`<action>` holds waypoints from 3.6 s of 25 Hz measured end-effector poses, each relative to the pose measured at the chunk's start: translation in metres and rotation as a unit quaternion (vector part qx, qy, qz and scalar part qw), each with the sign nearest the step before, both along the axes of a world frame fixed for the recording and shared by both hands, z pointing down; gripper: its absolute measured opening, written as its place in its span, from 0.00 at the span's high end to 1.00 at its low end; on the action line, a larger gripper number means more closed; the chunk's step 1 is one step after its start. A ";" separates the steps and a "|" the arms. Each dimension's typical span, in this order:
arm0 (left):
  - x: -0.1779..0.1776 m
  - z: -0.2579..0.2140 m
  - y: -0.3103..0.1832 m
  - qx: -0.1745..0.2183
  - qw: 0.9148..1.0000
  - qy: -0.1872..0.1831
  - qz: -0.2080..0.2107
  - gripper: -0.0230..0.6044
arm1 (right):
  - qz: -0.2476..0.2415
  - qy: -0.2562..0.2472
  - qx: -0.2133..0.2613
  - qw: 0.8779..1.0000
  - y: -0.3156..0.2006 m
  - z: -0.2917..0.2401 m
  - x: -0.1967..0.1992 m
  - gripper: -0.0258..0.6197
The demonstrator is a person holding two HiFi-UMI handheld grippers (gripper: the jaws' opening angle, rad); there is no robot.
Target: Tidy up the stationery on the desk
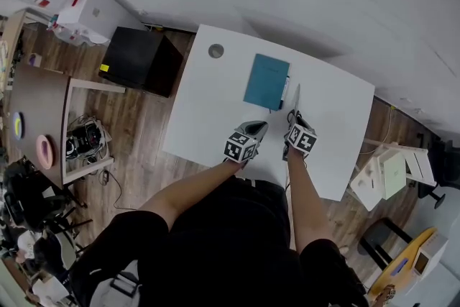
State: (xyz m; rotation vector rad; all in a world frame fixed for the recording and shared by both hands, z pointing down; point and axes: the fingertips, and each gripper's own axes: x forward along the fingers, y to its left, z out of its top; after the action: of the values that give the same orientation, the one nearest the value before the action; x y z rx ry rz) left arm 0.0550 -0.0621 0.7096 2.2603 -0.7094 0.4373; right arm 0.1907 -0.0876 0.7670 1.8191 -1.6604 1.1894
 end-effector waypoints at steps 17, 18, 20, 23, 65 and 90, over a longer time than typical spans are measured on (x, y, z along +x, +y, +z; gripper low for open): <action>0.010 0.020 -0.016 -0.034 0.999 -0.020 -0.014 0.93 | -0.040 0.000 0.000 0.999 -0.052 0.025 -0.010 0.83; 0.010 0.019 -0.017 -0.032 0.999 -0.018 -0.013 0.93 | -0.043 -0.001 0.000 0.999 -0.053 0.026 -0.012 0.83; 0.009 0.018 -0.019 -0.029 0.999 -0.018 -0.012 0.93 | -0.041 0.000 -0.002 0.999 -0.054 0.024 -0.014 0.83; 0.004 0.020 -0.021 -0.026 0.999 -0.026 -0.013 0.93 | -0.040 0.007 -0.002 0.999 -0.054 0.024 -0.015 0.83; -0.042 -0.165 0.158 0.164 0.985 0.061 0.004 0.93 | -0.117 0.027 0.268 0.956 0.192 -0.242 -0.116 0.91; -0.048 -0.255 0.430 0.318 0.942 -0.011 -0.109 0.94 | -0.162 0.078 0.396 0.901 0.470 -0.325 -0.135 0.91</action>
State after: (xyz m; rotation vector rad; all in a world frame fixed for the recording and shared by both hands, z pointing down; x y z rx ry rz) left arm 0.0070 0.3675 0.4543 2.7229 -1.2382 0.1288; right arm 0.0562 0.3826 0.4420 1.8504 -2.4327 0.1980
